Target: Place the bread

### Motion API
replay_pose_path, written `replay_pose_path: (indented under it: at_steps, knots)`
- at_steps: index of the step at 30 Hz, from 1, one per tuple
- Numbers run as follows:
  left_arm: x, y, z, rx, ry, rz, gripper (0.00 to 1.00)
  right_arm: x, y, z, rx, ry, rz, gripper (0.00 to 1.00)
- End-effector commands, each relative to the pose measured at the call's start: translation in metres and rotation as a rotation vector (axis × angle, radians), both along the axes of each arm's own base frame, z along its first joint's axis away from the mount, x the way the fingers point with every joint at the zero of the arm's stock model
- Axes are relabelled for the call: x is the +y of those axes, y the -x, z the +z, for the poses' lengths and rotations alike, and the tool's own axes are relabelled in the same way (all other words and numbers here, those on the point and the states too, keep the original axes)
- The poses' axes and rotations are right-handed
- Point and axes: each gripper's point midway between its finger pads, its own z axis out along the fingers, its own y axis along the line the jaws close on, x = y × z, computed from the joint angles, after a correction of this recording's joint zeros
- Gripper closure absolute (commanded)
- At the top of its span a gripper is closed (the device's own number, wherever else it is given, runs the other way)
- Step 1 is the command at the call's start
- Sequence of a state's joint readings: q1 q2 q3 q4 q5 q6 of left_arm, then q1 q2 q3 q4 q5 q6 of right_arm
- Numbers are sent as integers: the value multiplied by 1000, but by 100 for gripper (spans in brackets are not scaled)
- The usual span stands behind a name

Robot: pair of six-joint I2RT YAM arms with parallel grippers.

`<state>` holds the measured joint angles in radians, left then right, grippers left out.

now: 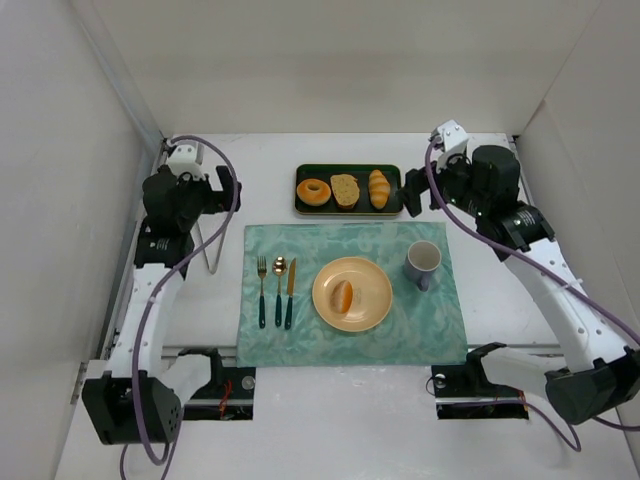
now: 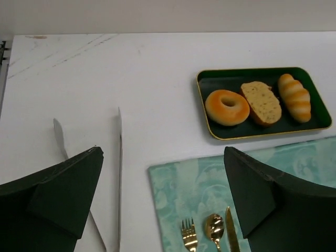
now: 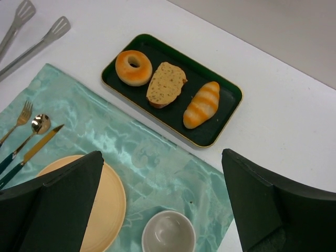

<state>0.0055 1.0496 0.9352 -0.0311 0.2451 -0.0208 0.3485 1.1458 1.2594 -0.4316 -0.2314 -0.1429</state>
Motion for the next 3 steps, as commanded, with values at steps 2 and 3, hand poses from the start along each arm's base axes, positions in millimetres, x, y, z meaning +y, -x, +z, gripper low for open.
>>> replay_pose_path:
  at_steps: [2,3]
  knots:
    - [-18,5,-9,-6,76,-66,0,-7,-10,25,-88,-46,-75,0]
    - [-20,4,-6,-15,89,-74,0,-6,-11,28,-92,-57,-77,0]
